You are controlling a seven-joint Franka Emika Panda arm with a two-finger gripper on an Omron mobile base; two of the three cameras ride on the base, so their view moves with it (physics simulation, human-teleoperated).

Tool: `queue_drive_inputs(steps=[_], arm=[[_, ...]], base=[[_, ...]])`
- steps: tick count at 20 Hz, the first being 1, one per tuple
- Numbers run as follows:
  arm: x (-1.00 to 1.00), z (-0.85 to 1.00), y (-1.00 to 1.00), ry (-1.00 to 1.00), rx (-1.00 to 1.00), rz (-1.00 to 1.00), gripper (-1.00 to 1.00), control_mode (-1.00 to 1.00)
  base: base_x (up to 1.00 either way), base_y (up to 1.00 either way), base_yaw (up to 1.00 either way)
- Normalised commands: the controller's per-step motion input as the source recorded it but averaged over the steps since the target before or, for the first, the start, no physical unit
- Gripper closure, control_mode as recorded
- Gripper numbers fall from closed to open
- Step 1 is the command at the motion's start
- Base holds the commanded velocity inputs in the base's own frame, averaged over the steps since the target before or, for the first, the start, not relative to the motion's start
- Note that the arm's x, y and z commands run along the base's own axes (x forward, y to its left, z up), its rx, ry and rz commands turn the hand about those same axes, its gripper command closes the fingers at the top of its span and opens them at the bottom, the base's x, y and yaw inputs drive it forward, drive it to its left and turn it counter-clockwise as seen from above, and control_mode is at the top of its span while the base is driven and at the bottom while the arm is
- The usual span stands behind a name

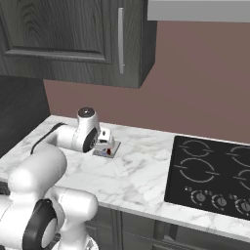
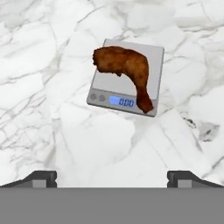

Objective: Take the chicken drumstick from the fridge and place it on the digital scale on the counter by the fridge. Wait a few seconds for a reading, then move it to the plate on the dining counter.

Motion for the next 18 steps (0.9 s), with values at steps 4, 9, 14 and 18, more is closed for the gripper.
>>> queue_drive_inputs(steps=[4, 9, 14, 18], arm=[[0.44, 0.00, -0.21, 0.00, 0.00, 0.04, -1.00, -1.00], [0.06, -0.10, -0.08, 0.01, -0.01, 0.00, -1.00, -1.00], [0.00, -0.25, 0.00, 0.00, 0.00, 0.00, -1.00, -1.00], [0.10, -0.20, 0.00, 0.00, 0.00, 0.00, -1.00, -1.00]], base=[[0.00, 0.00, 0.00], [0.00, 0.00, 0.00], [0.00, 0.00, 0.00], [0.00, 0.00, 0.00]])
